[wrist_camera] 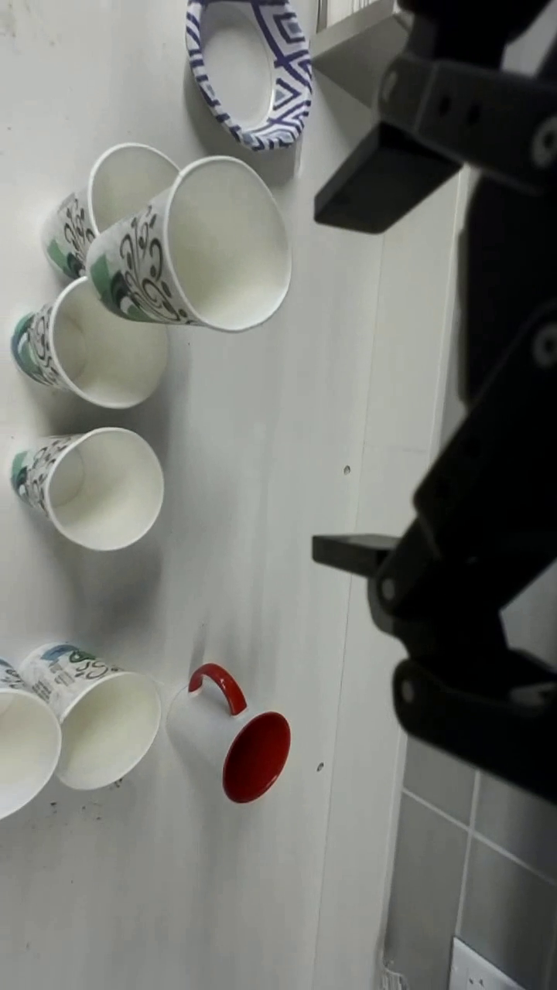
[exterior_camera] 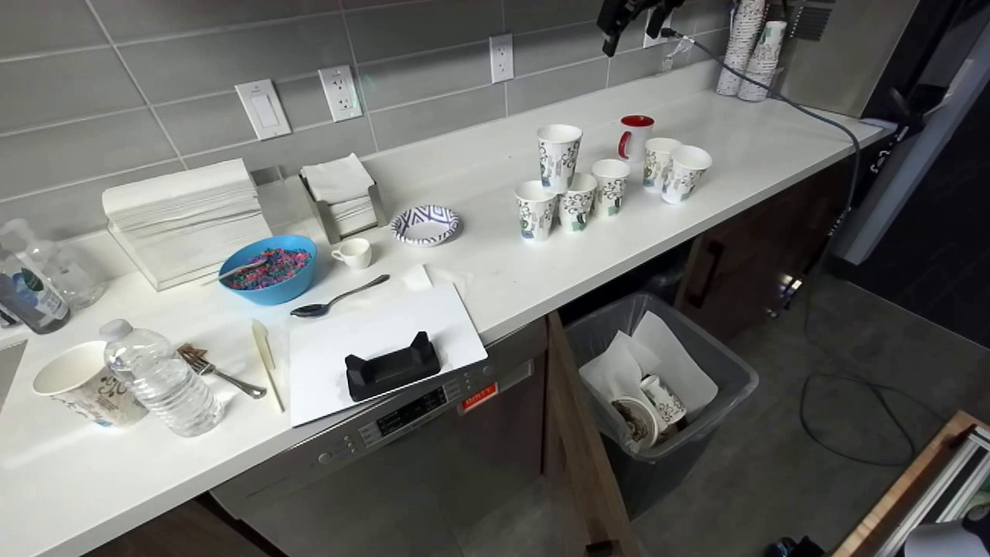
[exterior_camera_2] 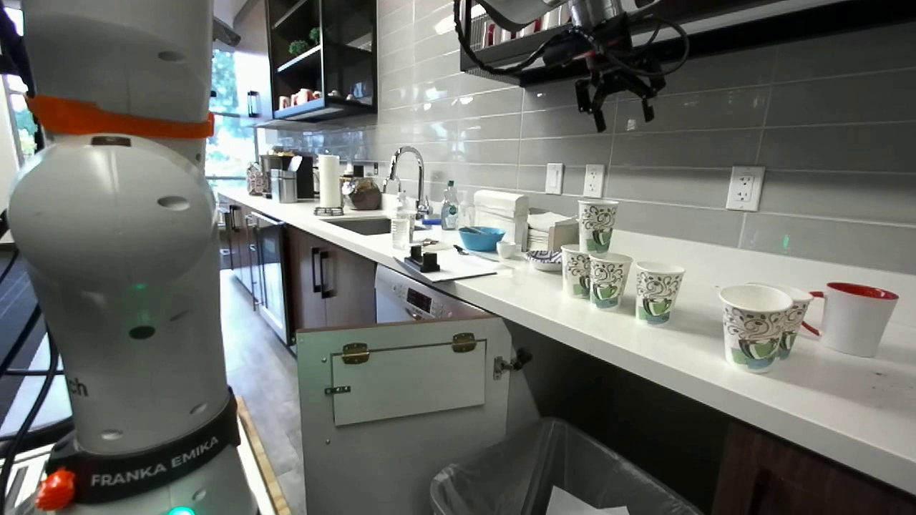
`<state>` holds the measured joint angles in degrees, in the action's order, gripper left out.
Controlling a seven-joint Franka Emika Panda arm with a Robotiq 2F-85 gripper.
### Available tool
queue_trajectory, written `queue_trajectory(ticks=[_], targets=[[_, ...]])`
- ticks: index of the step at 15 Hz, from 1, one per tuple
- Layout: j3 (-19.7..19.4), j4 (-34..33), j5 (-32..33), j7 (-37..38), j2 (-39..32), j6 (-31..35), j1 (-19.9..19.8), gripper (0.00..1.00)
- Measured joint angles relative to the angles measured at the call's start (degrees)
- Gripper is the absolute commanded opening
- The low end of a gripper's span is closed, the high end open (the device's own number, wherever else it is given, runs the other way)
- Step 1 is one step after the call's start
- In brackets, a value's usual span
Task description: Stack the paper cups on top of each other
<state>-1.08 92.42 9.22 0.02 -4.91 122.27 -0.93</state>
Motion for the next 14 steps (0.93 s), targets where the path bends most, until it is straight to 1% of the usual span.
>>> queue_trajectory(ticks=[4, 5, 8, 14], targets=[[0.13, 0.48, 0.13, 0.36, 0.23, 0.08, 0.23, 1.00], [-0.16, 0.33, 0.76, 2.06, 0.19, 0.09, 0.13, 1.00], [-2.55, -0.40, 2.50, 8.44, -0.15, 0.11, -1.18, 1.00], [-7.82, -0.75, 1.30, 17.60, -2.63, 0.15, -6.06, 1.00]])
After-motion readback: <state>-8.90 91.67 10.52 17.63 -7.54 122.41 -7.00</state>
